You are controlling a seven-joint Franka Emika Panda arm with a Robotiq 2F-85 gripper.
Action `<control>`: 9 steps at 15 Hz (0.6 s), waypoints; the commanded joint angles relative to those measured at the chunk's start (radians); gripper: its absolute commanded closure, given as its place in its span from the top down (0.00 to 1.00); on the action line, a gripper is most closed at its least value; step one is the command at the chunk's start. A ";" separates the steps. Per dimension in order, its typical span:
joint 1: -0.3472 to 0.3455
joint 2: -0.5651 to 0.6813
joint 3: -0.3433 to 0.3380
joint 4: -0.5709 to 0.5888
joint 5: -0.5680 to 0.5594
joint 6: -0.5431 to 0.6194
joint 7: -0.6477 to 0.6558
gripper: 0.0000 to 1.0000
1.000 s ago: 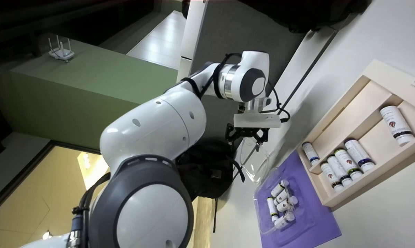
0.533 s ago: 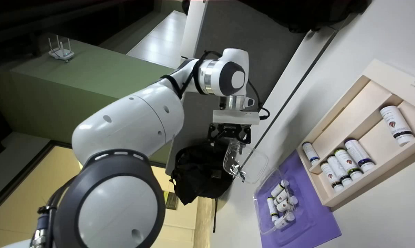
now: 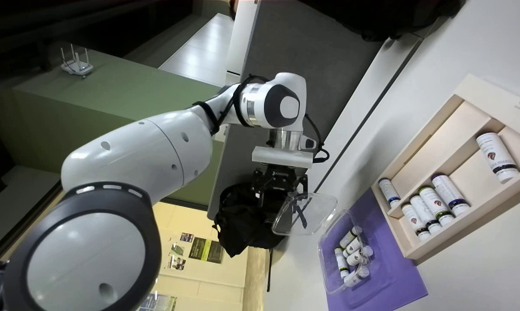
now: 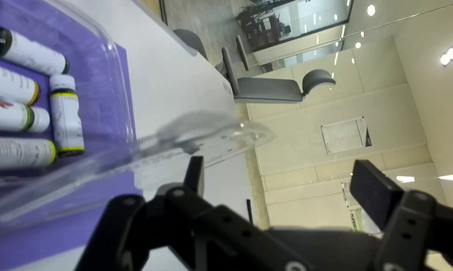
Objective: Take one bottle from the tray, put it in the container, close the lid, then open it
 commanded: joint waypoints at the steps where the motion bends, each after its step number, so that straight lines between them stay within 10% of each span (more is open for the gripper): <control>1: 0.063 -0.133 -0.111 -0.200 0.001 -0.020 0.036 1.00; 9: 0.241 -0.327 -0.249 -0.487 -0.113 0.044 -0.011 1.00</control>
